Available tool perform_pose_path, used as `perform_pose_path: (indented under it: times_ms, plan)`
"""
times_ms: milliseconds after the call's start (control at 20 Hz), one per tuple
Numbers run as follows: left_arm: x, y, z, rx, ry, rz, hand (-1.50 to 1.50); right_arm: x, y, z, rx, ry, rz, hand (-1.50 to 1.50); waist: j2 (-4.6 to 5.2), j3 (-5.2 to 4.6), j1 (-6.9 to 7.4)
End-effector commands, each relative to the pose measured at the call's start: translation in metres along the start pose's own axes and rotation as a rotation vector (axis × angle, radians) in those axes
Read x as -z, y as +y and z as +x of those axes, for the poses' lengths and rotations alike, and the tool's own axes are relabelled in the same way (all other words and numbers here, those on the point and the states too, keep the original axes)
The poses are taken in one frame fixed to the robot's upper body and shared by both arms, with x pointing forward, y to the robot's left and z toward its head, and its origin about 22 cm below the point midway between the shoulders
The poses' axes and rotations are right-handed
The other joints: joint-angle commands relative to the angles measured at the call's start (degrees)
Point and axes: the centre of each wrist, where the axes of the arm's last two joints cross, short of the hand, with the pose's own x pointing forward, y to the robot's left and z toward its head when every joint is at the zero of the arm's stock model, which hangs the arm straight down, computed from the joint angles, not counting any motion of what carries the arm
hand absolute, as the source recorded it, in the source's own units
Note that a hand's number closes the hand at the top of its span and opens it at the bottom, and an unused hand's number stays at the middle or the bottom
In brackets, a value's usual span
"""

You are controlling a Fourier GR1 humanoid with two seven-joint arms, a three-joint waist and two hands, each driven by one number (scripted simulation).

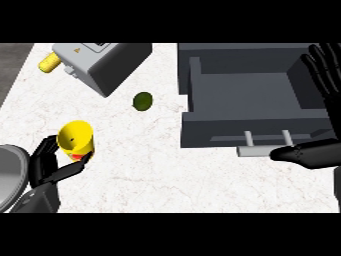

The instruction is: Pick up the cup, place it into the drawer and close the drawer

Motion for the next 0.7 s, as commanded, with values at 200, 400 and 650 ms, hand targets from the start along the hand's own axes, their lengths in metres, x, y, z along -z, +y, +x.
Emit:
perform_pose_path:
  times_ms: [200,400,650]
  plan:
    - [0.022,-0.014,0.009,-0.074,-0.207,-0.025,1.50,0.004,-0.017,0.002,0.019,0.001,-0.001,-1.50,-0.13,0.02,0.09]
    - [0.025,-0.072,0.009,-0.166,-0.235,-0.124,1.50,-0.005,-0.012,0.006,0.014,-0.010,0.000,-1.50,-0.33,0.06,-0.31]
    - [0.068,-0.120,0.041,-0.287,-0.263,-0.327,1.50,-0.006,-0.007,-0.008,0.004,0.009,-0.012,-1.50,-0.74,0.24,0.86]
